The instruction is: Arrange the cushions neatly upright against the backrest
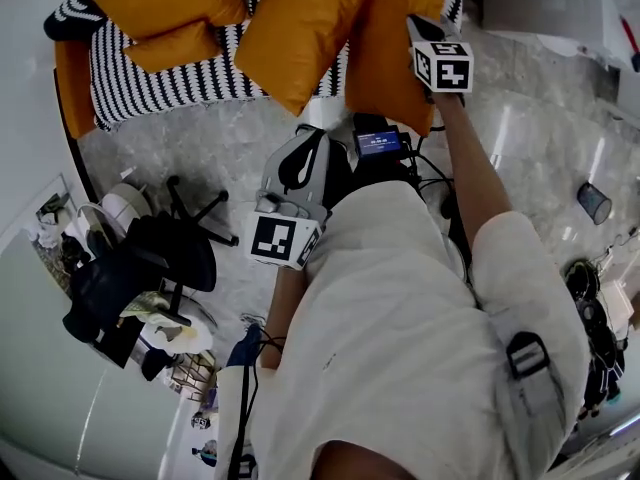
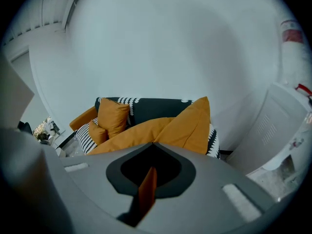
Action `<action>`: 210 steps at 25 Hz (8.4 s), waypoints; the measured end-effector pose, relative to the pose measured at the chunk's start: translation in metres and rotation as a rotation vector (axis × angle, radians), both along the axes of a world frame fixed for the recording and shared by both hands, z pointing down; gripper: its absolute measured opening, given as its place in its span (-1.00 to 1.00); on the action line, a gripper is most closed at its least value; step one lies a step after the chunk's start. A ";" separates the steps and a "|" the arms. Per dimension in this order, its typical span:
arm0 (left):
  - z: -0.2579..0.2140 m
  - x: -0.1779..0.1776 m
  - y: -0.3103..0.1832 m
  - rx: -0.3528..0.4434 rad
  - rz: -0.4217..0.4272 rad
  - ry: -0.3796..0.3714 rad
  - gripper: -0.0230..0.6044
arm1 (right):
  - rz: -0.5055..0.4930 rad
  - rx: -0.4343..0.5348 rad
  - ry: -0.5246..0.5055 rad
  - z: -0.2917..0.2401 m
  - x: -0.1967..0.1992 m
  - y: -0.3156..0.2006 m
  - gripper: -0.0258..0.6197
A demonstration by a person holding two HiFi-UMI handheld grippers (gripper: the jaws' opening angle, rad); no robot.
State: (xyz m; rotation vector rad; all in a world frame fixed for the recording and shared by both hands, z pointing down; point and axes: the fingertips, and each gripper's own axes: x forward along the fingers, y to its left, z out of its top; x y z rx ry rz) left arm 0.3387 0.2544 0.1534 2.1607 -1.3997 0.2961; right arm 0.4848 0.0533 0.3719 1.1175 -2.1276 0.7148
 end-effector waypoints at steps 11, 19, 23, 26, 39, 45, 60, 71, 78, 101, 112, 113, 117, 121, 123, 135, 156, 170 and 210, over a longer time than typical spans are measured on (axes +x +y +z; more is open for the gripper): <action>-0.010 -0.028 0.021 0.049 0.059 0.037 -0.93 | 0.053 0.071 0.033 -0.053 0.011 0.032 -0.84; -0.012 -0.041 0.047 0.090 0.084 0.074 -0.93 | 0.085 0.133 0.060 -0.097 0.013 0.051 -0.84; -0.013 -0.047 0.054 0.108 0.100 0.092 -0.93 | 0.112 0.171 0.077 -0.120 0.021 0.058 -0.84; -0.016 -0.050 0.058 0.124 0.111 0.101 -0.93 | 0.134 0.196 0.078 -0.138 0.028 0.064 -0.84; -0.033 -0.071 0.065 0.197 0.140 0.123 -0.93 | 0.168 0.343 0.036 -0.222 0.017 0.074 -0.84; -0.047 -0.102 0.078 0.230 0.094 0.108 -0.93 | 0.089 0.390 -0.024 -0.257 -0.041 0.072 -0.84; -0.049 -0.246 0.155 0.263 -0.200 0.052 -0.93 | -0.209 0.361 -0.135 -0.256 -0.255 0.105 -0.84; -0.040 -0.334 0.183 0.243 -0.442 0.036 -0.93 | -0.444 0.326 -0.225 -0.253 -0.415 0.116 -0.84; -0.044 -0.380 0.155 0.233 -0.502 -0.009 -0.93 | -0.558 0.290 -0.308 -0.256 -0.504 0.099 -0.84; -0.043 -0.522 0.106 0.174 -0.787 -0.069 -0.93 | -0.840 0.218 -0.437 -0.249 -0.733 0.053 -0.84; -0.044 -0.620 0.134 0.194 -0.809 -0.032 -0.93 | -0.856 0.219 -0.374 -0.240 -0.823 0.073 -0.84; -0.044 -0.631 0.139 0.196 -0.803 -0.027 -0.93 | -0.849 0.222 -0.367 -0.240 -0.832 0.076 -0.84; -0.048 -0.671 0.163 0.206 -0.762 -0.013 -0.93 | -0.803 0.224 -0.363 -0.242 -0.863 0.094 -0.84; -0.050 -0.712 0.186 0.217 -0.723 -0.009 -0.93 | -0.754 0.229 -0.371 -0.243 -0.893 0.109 -0.84; -0.048 -0.732 0.198 0.217 -0.708 -0.006 -0.93 | -0.722 0.227 -0.379 -0.242 -0.909 0.116 -0.84; -0.029 -0.805 0.216 0.197 -0.670 0.044 -0.93 | -0.608 0.167 -0.383 -0.218 -0.990 0.132 -0.84; -0.020 -0.934 0.036 0.136 -0.461 0.045 -0.93 | -0.607 0.121 -0.288 -0.119 -1.109 0.062 -0.84; -0.001 -1.024 -0.011 0.113 -0.159 0.076 -0.93 | -0.519 0.178 -0.178 -0.074 -1.178 0.041 -0.84; 0.056 -1.144 -0.001 -0.004 0.290 0.148 -0.93 | -0.110 0.162 -0.004 0.023 -1.271 0.068 -0.83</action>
